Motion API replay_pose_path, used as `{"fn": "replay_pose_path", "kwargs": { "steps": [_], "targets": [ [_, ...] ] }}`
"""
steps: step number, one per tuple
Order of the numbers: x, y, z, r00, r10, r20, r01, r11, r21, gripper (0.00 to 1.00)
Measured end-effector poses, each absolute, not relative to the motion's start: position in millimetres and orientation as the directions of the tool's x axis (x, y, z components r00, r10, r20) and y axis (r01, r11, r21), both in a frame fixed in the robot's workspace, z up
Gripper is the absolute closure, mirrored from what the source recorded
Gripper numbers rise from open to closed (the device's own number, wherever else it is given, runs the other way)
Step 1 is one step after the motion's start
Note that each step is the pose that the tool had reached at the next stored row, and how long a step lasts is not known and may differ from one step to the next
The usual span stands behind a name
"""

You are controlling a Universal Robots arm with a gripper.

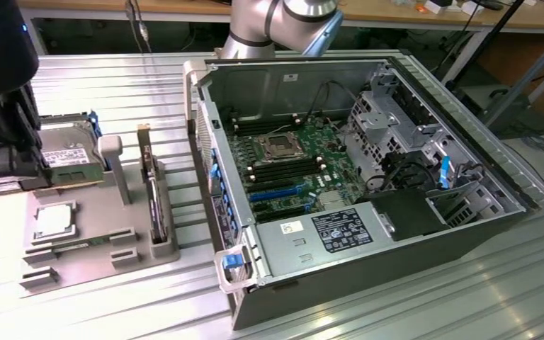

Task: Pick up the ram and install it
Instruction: 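Pick up the ram and move it above insertion slot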

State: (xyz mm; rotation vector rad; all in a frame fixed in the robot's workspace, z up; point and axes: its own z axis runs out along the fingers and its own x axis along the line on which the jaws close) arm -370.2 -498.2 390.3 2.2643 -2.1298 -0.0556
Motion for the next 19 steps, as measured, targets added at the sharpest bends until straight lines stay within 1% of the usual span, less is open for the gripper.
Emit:
{"fn": "replay_pose_path", "kwargs": {
  "steps": [2, 12, 19],
  "targets": [
    [-369.1, -498.1, 390.3, 0.061, -0.998, -0.003, -0.997, -0.061, 0.048, 0.85],
    [-311.9, -497.0, 389.7, 0.061, -0.998, -0.003, -0.997, -0.061, 0.05, 0.85],
    [-285.7, -475.6, 387.0, 0.061, -0.998, -0.004, -0.997, -0.061, 0.049, 0.85]
  ]
}}
